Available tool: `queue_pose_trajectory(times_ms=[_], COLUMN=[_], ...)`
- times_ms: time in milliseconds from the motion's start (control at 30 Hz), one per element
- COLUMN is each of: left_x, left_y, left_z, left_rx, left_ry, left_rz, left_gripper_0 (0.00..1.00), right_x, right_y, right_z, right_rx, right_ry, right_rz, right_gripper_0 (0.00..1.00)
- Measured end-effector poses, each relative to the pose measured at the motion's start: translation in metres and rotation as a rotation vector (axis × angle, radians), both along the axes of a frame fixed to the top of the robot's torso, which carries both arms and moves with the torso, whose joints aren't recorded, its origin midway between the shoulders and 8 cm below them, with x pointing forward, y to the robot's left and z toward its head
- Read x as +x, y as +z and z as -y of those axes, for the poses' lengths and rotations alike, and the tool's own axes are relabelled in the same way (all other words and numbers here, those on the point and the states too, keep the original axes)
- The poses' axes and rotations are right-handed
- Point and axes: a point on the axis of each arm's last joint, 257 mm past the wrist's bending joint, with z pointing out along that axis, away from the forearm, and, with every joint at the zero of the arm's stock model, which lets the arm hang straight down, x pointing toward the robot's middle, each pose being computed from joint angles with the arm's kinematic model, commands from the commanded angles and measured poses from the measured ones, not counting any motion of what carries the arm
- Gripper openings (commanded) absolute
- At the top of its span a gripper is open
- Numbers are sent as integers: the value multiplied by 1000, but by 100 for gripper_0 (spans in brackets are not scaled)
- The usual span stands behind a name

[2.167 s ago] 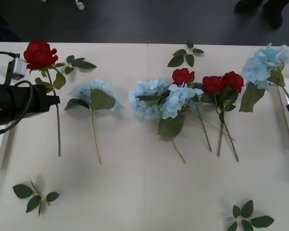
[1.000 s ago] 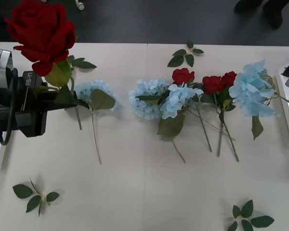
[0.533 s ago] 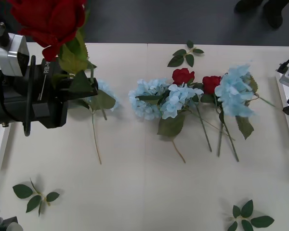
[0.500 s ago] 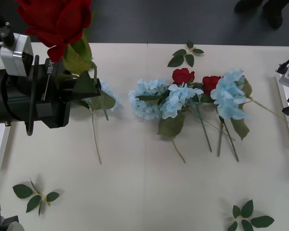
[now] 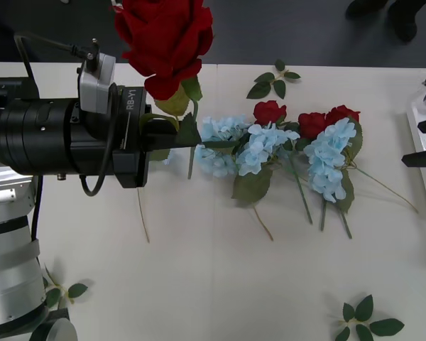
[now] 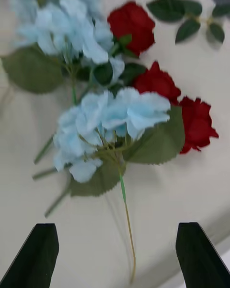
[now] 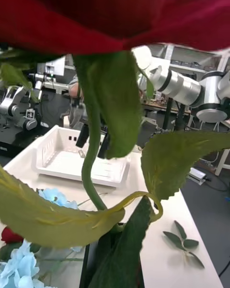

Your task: Put the red flowers into the right box and the blue flowers into the left box

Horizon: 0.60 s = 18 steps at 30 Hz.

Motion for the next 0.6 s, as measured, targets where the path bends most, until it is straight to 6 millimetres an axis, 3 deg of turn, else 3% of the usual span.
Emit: queue_pose_trajectory(times_ms=[200, 333, 500, 600], left_x=[0, 0, 0, 0], left_y=[1, 1, 1, 1], left_z=[5, 5, 5, 5], left_rx=[-13, -13, -13, -13], left_ry=[1, 1, 1, 1], left_rz=[-5, -5, -5, -5], left_gripper_0=[0, 0, 0, 0], right_x=[-23, -42, -64, -79], right_y=[69, 105, 122, 110], right_z=[-33, -57, -76, -81], right_rx=[246, 392, 530, 499], right_ry=[108, 195, 260, 322], right_rz=[61, 83, 107, 163], right_gripper_0=[72, 72, 72, 72])
